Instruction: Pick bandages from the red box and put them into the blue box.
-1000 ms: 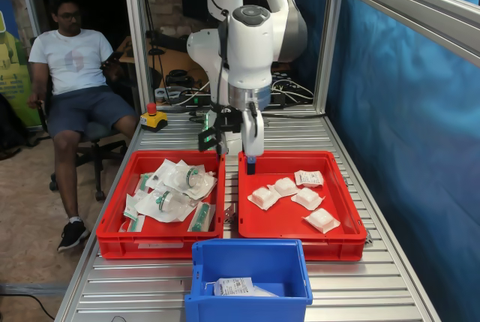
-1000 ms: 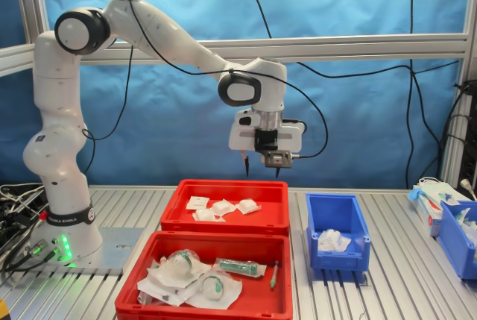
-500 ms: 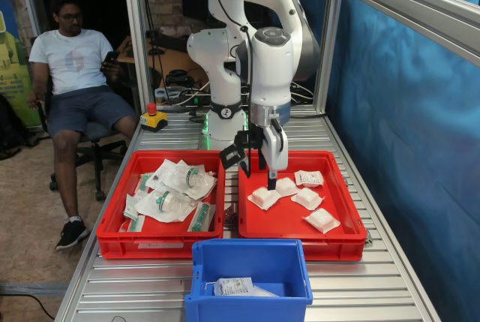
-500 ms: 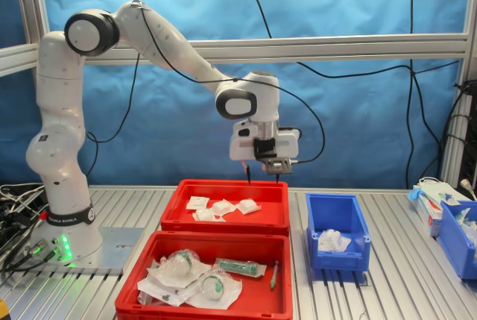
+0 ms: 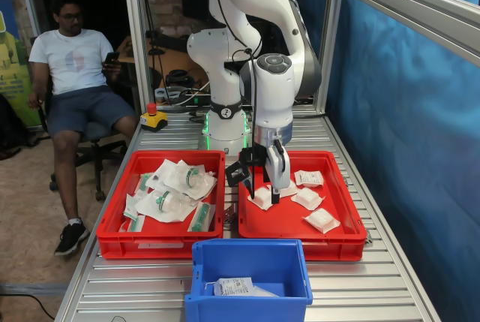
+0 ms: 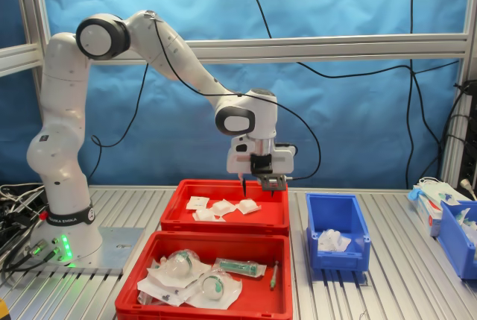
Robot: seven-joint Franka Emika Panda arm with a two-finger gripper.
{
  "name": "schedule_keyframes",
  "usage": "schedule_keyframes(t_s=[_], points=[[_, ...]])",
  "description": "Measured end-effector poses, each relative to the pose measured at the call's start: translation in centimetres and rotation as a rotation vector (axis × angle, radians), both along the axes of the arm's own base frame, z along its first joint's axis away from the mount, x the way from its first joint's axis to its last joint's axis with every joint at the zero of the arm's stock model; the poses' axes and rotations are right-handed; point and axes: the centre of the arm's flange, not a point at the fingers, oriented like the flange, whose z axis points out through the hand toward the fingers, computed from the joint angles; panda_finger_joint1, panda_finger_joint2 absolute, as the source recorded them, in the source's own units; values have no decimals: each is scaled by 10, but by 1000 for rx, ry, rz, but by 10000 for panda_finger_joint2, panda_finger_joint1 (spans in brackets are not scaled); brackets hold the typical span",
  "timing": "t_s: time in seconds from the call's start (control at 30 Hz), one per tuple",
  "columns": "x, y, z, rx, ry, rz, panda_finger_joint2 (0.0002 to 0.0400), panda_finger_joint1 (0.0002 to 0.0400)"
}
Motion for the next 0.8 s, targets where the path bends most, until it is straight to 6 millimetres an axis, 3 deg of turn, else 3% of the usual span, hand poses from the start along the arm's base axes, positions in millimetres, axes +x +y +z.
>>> schedule_keyframes(t_s=[0.4, 0.8], points=[[-4, -5, -9, 0, 12, -14, 400, 400], [-14, -32, -24, -34, 35, -37, 400, 400]])
